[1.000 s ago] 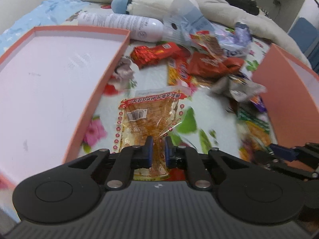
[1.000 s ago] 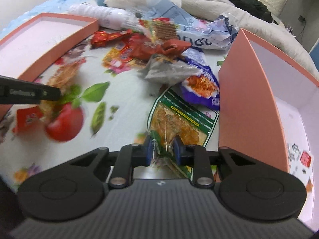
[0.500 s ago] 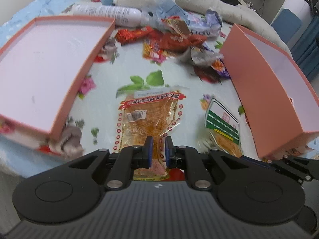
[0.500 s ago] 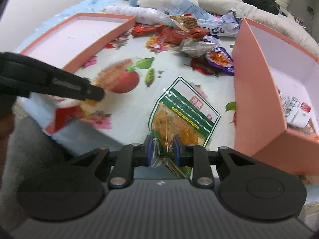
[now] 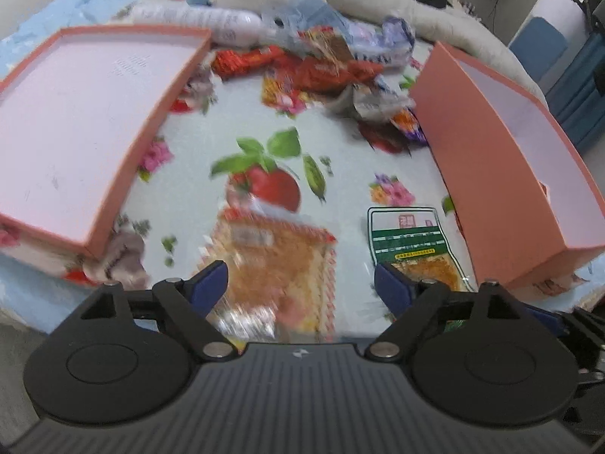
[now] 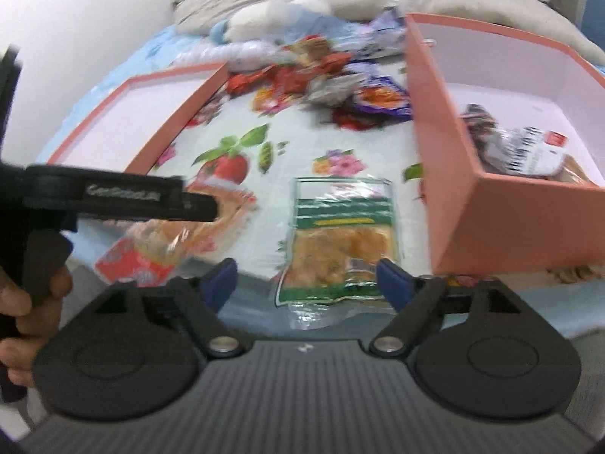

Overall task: Organize snacks
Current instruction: 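Grasp the red-labelled bread pack with the left tool while the right tool grasps the green-labelled pack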

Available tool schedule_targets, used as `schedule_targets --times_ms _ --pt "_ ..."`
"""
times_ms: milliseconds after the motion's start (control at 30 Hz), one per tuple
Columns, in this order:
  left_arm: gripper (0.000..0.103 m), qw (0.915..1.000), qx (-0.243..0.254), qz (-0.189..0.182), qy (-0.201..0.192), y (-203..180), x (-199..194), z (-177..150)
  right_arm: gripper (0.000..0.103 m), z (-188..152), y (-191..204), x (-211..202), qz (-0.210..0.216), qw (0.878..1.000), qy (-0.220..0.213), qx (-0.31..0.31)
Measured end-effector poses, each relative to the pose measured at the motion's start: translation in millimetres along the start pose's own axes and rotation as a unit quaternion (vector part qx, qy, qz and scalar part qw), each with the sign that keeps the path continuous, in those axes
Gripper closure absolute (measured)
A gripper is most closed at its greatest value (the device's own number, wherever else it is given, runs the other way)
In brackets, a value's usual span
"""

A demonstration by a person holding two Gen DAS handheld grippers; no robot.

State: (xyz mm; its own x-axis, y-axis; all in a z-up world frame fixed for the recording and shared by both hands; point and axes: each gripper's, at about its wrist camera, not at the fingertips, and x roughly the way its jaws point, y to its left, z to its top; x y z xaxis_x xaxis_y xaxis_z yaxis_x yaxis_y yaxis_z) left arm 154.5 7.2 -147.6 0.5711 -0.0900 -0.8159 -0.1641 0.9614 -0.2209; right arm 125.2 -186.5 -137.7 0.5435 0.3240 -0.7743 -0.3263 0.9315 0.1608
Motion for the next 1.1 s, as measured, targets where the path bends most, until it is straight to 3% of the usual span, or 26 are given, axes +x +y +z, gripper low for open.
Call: schedule_targets --times_ms 333,600,800,1000,1067,1100 --pt "0.011 0.9944 0.089 0.047 0.033 9 40 8 0.020 3 -22 32 -0.033 0.998 0.018 0.043" --pt "0.011 0.9892 0.130 0.053 0.042 8 59 -8 0.019 -2 -16 64 -0.054 0.997 0.048 0.008" --pt "0.015 0.9893 0.127 0.062 0.038 3 61 -12 0.021 -5 -6 76 -0.066 0.995 0.059 -0.048" --pt "0.033 0.9897 0.126 0.060 0.032 -4 57 -14 0.040 -1 1 75 -0.052 0.995 0.057 -0.068" --pt "0.055 0.9904 0.125 0.051 0.030 -9 54 -14 0.048 0 4 72 -0.054 0.994 0.057 -0.072" --pt "0.058 0.9901 0.127 0.051 0.032 -12 53 -14 0.049 2 4 71 -0.052 0.994 0.057 -0.071"
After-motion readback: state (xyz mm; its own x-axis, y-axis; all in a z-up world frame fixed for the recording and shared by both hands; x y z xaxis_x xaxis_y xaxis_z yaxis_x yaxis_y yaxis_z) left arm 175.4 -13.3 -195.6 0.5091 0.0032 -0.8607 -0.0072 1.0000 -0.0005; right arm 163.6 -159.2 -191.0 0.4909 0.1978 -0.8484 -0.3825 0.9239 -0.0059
